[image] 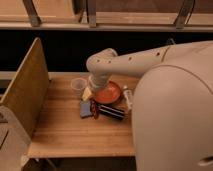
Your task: Place the eraser on the white sponge
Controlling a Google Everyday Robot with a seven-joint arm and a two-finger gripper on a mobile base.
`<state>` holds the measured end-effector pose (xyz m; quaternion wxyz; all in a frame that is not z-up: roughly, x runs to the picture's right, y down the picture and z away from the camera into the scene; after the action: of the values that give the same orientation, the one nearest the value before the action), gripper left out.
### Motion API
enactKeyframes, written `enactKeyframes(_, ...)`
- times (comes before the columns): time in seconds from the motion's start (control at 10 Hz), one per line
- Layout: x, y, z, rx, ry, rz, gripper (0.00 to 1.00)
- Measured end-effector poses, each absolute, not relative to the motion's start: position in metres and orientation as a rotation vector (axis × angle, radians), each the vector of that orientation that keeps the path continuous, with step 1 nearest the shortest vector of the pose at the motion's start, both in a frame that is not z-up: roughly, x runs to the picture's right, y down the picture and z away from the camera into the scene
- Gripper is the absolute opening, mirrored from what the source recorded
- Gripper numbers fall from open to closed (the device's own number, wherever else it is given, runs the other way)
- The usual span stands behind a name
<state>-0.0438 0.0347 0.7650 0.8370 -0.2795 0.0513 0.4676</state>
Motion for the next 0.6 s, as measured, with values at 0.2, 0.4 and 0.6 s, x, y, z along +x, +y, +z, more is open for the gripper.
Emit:
enactKeyframes(0.2,-0.0271,0.0435,0.7613,-0.611,0.133,0.970,0.76)
enactKeyframes(0.4,-0.0301,0.0438,0.7612,-0.613,0.130,0.966,0.76)
enactKeyframes(0.6,-0.0275,0.0444,0.7627,-0.610,0.140,0.968,0.76)
